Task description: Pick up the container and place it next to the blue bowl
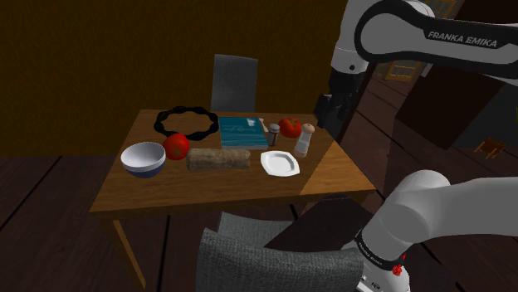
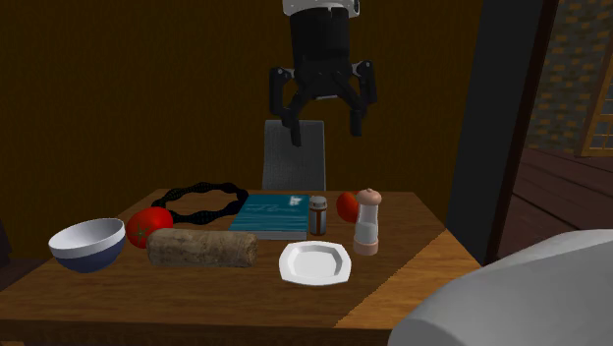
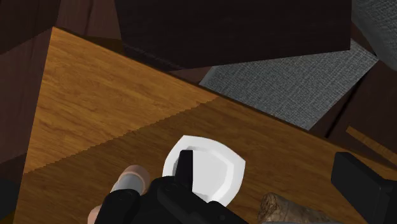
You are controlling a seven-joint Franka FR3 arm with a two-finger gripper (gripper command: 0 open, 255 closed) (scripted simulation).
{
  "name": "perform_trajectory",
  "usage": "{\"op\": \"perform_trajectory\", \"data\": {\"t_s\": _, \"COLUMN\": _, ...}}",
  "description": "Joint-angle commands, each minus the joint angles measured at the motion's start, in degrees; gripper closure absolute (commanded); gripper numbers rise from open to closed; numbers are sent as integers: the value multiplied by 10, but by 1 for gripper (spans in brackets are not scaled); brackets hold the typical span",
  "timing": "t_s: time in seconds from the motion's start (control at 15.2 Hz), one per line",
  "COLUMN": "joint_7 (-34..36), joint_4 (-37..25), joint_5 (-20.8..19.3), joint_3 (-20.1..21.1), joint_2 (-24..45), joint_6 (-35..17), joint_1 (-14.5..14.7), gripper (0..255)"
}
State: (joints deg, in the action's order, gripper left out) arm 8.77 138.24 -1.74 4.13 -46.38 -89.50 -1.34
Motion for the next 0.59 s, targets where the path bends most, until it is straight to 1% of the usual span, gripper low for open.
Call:
{"op": "perform_trajectory", "data": {"t_s": 0.0, "joint_7": 0, "joint_4": 0, "joint_5": 0, "joint_3": 0, "joint_2": 0, "joint_6": 0, "joint_1": 0, "gripper": 0}}
{"op": "perform_trajectory", "data": {"t_s": 0.26, "joint_7": -30, "joint_4": 5, "joint_5": -17, "joint_3": -26, "joint_2": 61, "joint_6": -71, "joint_1": -10, "gripper": 0}}
{"op": "perform_trajectory", "data": {"t_s": 0.53, "joint_7": -60, "joint_4": -3, "joint_5": -28, "joint_3": -51, "joint_2": 133, "joint_6": -138, "joint_1": -18, "gripper": 0}}
